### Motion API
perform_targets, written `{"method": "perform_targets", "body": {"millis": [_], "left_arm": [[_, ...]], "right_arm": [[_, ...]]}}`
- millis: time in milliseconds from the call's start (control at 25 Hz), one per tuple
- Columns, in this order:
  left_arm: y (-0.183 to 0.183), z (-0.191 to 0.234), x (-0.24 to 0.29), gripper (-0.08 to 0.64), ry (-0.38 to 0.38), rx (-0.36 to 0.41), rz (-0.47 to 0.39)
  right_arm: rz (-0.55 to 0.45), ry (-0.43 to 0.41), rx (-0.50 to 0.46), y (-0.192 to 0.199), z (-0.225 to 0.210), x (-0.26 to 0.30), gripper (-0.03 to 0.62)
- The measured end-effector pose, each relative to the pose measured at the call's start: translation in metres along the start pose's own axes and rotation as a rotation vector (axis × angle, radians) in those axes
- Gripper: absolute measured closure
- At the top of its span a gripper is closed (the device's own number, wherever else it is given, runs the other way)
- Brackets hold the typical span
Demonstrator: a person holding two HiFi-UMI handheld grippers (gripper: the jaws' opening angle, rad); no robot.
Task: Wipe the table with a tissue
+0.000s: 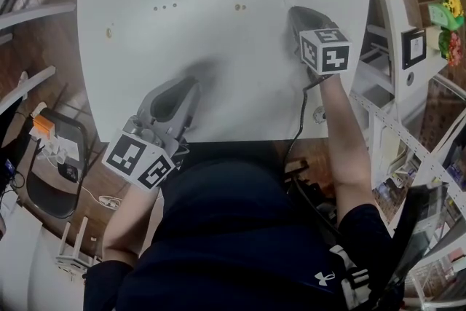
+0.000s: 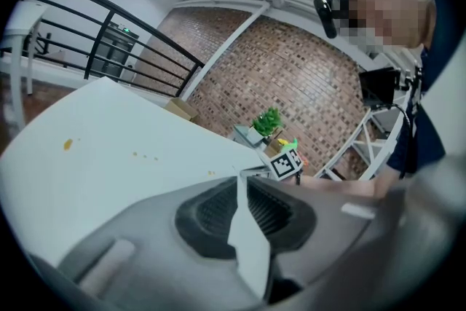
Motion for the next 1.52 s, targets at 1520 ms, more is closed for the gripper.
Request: {"method": "perform_targets", "body": {"millis": [1520], "left_arm": [[0.009,-0.004,-0.057,0.523,-0.049,0.002,-0.116]], "right_arm": [[0.013,0.032,0.062,-0.003,0.015,0.004,0.578]]}}
Point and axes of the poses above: the fingertips, and each gripper's own axes: x forward along the fingers, z to its left, y out of its underside, the point moved 2 cm from there along -x, backward along the fingers, and after that the axes turned 9 degrees about -x, right-handed, at the moved point
